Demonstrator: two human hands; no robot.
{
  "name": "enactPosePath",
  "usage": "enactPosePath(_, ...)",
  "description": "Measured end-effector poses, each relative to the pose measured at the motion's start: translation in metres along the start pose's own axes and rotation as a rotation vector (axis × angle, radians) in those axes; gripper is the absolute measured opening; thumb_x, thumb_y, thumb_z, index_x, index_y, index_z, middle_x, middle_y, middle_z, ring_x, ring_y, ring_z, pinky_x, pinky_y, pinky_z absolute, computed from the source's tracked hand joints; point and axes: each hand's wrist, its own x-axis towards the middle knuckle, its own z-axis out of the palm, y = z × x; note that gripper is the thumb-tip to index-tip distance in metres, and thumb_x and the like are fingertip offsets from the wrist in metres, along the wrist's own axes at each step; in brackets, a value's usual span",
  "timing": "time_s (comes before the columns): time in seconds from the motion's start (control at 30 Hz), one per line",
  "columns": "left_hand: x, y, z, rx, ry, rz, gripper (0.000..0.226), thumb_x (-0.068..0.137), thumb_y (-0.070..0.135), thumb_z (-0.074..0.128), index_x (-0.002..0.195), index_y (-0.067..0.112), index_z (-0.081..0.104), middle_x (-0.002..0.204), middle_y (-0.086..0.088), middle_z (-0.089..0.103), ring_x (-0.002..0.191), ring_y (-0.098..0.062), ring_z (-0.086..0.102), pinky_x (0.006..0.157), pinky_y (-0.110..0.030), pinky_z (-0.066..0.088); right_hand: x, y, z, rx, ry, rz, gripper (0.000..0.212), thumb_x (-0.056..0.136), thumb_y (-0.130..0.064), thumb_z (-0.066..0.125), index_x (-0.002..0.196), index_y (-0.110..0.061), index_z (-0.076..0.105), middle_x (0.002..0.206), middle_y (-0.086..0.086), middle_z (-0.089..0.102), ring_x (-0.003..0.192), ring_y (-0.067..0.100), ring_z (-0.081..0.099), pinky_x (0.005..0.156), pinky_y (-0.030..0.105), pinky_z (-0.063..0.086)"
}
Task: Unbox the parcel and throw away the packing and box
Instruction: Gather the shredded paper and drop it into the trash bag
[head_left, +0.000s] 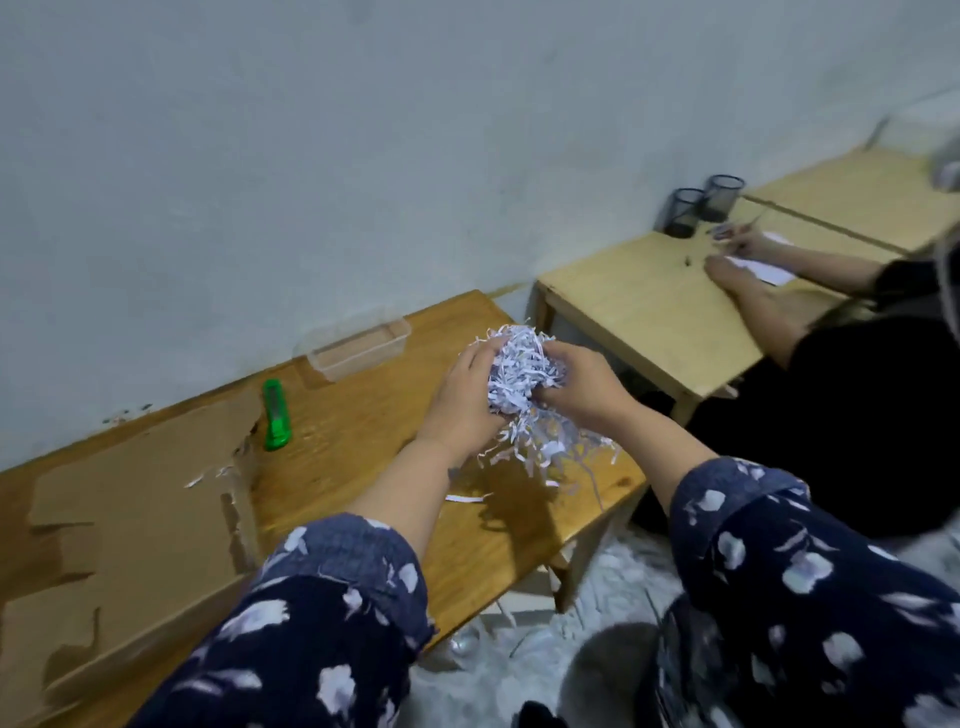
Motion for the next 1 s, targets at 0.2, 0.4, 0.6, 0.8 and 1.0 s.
enactPosePath(0.2, 0.009, 0.079, 0.068, -0.01, -0.187, 0.244, 0.093, 0.07, 0.01, 0.083, 0.147, 0.021, 0.031, 0.145, -0.005, 0.039, 0.134, -0.023, 0.038, 0.111, -0.03, 0.029, -0.074, 0.053, -0.066, -0.064, 0.199, 0.176, 0.042, 0.073, -0.003, 0.07, 0.114, -0.011, 0.066, 0.111, 0.006, 0.07, 0.102, 0.014, 0.06, 0.078, 0.018, 0.036)
enactPosePath(0.4, -0.007, 0.164, 0.158, -0.072, -0.431, 0.409, 0.093, 0.072, 0.006, 0.079, 0.149, 0.019, 0.028, 0.146, -0.007, 0.038, 0.133, -0.026, 0.039, 0.11, -0.035, 0.033, -0.162, 0.124, -0.12, -0.084, 0.309, 0.424, 0.035, 0.075, -0.009, 0.073, 0.109, -0.011, 0.065, 0.106, 0.005, 0.069, 0.1, 0.02, 0.061, 0.078, 0.025, 0.039)
enactPosePath(0.6, -0.047, 0.21, 0.267, -0.061, -0.667, 0.449, 0.091, 0.071, 0.017, 0.082, 0.147, 0.019, 0.032, 0.141, -0.006, 0.043, 0.13, -0.025, 0.042, 0.108, -0.035, 0.036, -0.249, 0.211, -0.131, 0.043, 0.319, 0.674, 0.041, 0.075, -0.005, 0.073, 0.114, -0.012, 0.064, 0.105, 0.0, 0.066, 0.097, 0.016, 0.058, 0.082, 0.023, 0.038)
enactPosePath(0.8, -0.089, 0.202, 0.381, -0.023, -0.904, 0.39, 0.093, 0.07, 0.017, 0.081, 0.148, 0.018, 0.031, 0.145, -0.008, 0.041, 0.134, -0.025, 0.039, 0.111, -0.031, 0.03, -0.312, 0.312, -0.1, 0.153, 0.241, 0.855, 0.044, 0.077, -0.006, 0.073, 0.12, -0.011, 0.062, 0.112, 0.002, 0.066, 0.099, 0.011, 0.056, 0.077, 0.012, 0.032)
enactPosePath(1.0, -0.125, 0.135, 0.506, 0.062, -1.118, 0.261, 0.095, 0.073, 0.022, 0.081, 0.151, 0.02, 0.026, 0.151, -0.006, 0.036, 0.138, -0.024, 0.035, 0.114, -0.036, 0.03, -0.347, 0.433, -0.014, 0.256, 0.159, 1.015, 0.044, 0.078, -0.006, 0.071, 0.121, -0.008, 0.061, 0.118, 0.007, 0.066, 0.11, 0.022, 0.059, 0.079, 0.014, 0.032)
